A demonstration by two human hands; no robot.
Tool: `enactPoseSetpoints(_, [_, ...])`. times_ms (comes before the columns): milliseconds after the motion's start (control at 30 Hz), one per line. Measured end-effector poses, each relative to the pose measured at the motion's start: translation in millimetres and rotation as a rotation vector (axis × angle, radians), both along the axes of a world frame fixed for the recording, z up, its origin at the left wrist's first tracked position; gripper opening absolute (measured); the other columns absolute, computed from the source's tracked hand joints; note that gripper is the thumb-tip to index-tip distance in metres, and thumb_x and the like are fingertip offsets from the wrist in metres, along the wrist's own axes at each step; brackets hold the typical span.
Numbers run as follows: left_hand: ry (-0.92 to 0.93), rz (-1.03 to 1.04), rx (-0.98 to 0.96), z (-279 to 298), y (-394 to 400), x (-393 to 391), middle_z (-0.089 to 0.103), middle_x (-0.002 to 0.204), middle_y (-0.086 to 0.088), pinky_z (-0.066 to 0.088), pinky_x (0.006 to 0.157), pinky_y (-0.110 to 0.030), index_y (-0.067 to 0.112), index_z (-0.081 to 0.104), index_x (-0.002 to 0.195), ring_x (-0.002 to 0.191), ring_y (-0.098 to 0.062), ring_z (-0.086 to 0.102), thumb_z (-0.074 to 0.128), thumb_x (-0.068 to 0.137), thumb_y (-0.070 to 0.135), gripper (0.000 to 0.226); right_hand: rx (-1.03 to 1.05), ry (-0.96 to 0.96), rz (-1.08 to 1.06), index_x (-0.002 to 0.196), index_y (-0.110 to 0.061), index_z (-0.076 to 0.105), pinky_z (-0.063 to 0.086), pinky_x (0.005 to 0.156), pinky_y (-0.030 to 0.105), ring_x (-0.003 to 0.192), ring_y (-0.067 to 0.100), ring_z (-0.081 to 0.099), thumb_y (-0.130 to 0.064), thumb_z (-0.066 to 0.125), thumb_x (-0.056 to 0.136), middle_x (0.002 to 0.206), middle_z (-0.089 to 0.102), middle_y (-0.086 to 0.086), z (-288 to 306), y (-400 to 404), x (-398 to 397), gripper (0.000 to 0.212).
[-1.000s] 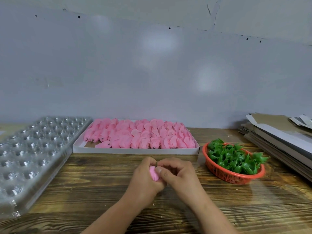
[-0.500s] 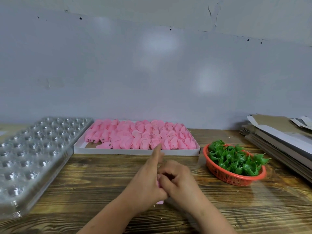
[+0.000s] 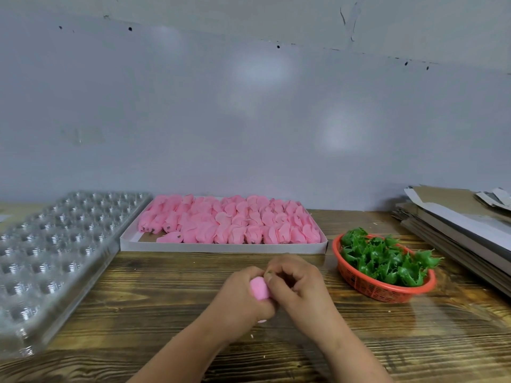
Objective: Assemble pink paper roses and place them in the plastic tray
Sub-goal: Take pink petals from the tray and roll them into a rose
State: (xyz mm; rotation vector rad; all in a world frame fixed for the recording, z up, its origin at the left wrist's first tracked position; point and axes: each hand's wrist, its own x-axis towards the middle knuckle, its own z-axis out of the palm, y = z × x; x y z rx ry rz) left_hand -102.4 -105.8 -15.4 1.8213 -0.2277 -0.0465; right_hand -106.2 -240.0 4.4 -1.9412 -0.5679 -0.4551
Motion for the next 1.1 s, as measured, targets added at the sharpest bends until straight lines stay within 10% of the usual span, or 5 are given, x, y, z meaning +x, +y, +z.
enactPoseSetpoints(600, [0.163, -0.083, -0.012, -0.2, 1.2, -3.9, 0.059, 0.050, 0.005, 0.049, 0.050, -0.020, 0.012, 0.062, 0.081, 0.045, -0.008, 0.055, 0.070, 0.080, 0.001, 0.014, 0.116, 0.312, 0.092, 0.075, -0.014, 0.070, 0.045, 0.057, 0.028, 0.058, 0.014, 0.054, 0.004, 0.061, 0.082, 0.062, 0.061, 0.004, 1.4, -7.6, 5.6, 0.021])
enactPoseSetpoints(900, [0.247, -0.129, 0.059, -2.9, 7.9, 2.4, 0.061, 0.084, -0.004, 0.056, 0.061, -0.029, 0.008, 0.062, 0.102, 0.065, -0.017, 0.060, 0.067, 0.068, -0.001, 0.035, -0.092, 0.301, 0.327, 0.101, -0.019, 0.072, 0.043, 0.075, 0.027, 0.075, 0.010, 0.050, -0.001, 0.073, 0.077, 0.105, 0.061, 0.015, 6.9, -21.3, 1.9, 0.031])
enactPoseSetpoints(1100, [0.199, -0.149, 0.044, -0.1, 8.7, 0.6, 0.063, 0.098, -0.010, 0.052, 0.055, -0.024, 0.015, 0.058, 0.111, 0.062, -0.012, 0.060, 0.069, 0.067, -0.004, 0.049, -0.096, 0.307, 0.284, 0.095, -0.021, 0.073, 0.044, 0.072, 0.017, 0.074, 0.004, 0.056, -0.002, 0.072, 0.079, 0.091, 0.067, 0.004, 3.8, -13.2, 0.6, 0.025])
